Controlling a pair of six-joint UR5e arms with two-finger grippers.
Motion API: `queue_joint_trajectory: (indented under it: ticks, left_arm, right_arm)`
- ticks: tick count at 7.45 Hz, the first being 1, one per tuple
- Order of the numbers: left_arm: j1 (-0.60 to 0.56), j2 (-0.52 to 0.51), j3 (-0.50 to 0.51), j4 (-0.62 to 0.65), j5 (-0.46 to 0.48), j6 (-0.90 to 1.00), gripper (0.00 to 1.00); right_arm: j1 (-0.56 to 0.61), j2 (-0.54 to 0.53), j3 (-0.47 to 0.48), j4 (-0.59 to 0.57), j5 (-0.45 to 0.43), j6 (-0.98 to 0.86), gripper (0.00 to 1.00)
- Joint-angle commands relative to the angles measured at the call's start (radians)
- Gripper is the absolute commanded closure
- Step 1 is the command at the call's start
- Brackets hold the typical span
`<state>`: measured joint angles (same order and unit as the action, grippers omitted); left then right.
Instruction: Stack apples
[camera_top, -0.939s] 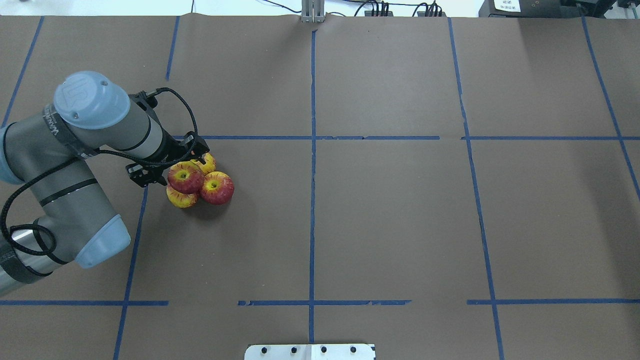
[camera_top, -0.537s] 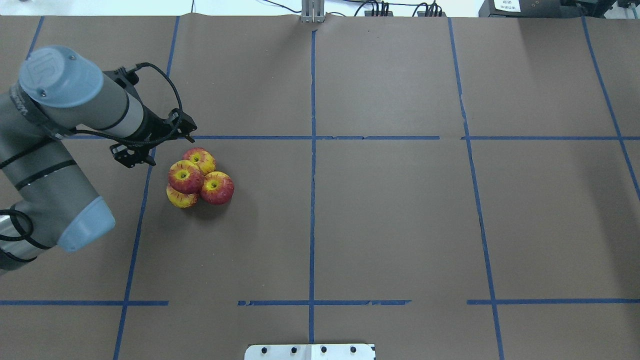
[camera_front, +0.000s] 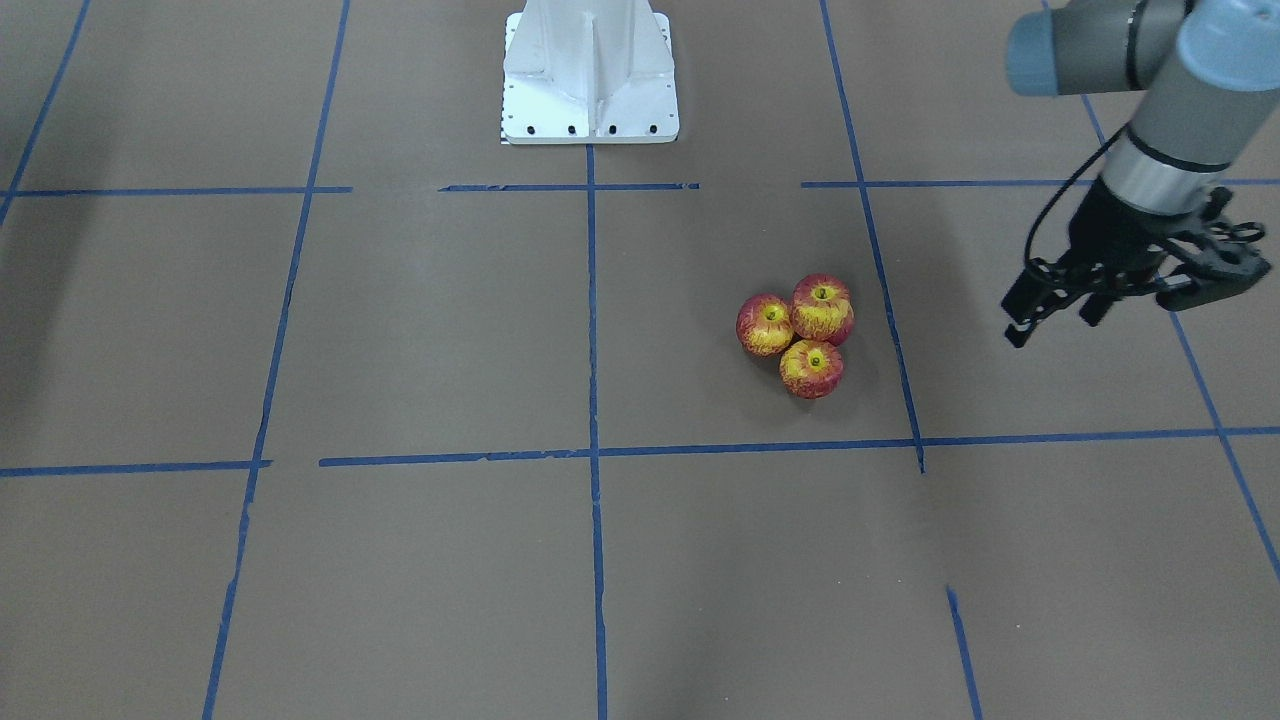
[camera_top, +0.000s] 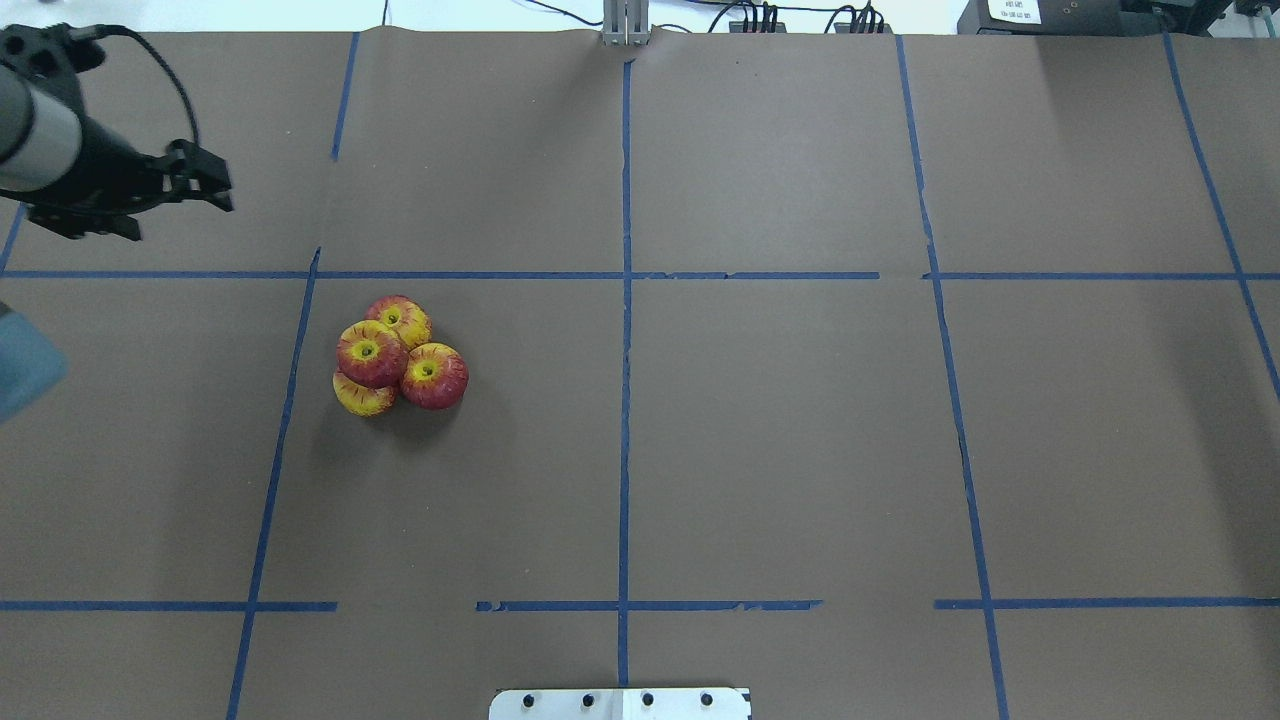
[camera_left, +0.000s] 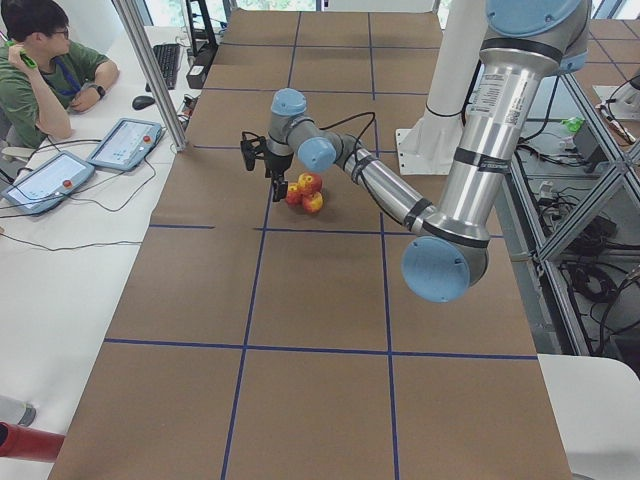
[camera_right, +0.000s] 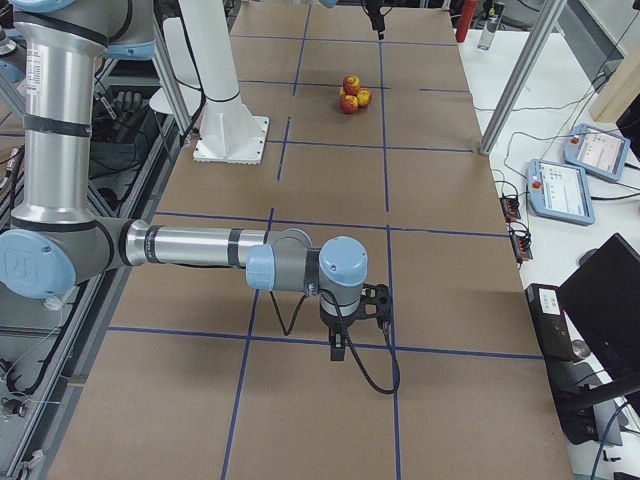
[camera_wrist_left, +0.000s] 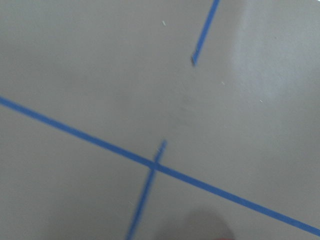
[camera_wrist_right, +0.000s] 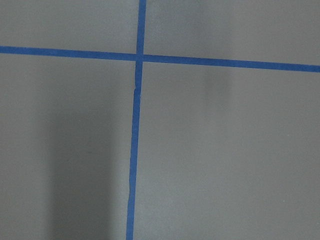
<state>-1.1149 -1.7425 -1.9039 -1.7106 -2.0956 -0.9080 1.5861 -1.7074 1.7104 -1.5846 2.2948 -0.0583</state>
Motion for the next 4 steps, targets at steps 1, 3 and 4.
queue_joint_trajectory:
  ticks: [1, 3, 4]
  left_arm:
    - [-0.198, 0.140, 0.055, 0.009, -0.130, 0.512, 0.00]
    - [-0.310, 0.237, 0.116, 0.012, -0.132, 0.839, 0.00]
    - [-0.366, 0.260, 0.138, 0.061, -0.132, 0.953, 0.00]
  right_arm:
    - [0.000, 0.000, 0.000, 0.000, 0.000, 0.000, 0.00]
    - [0.000, 0.000, 0.000, 0.000, 0.000, 0.000, 0.00]
    - [0.000, 0.000, 0.000, 0.000, 0.000, 0.000, 0.00]
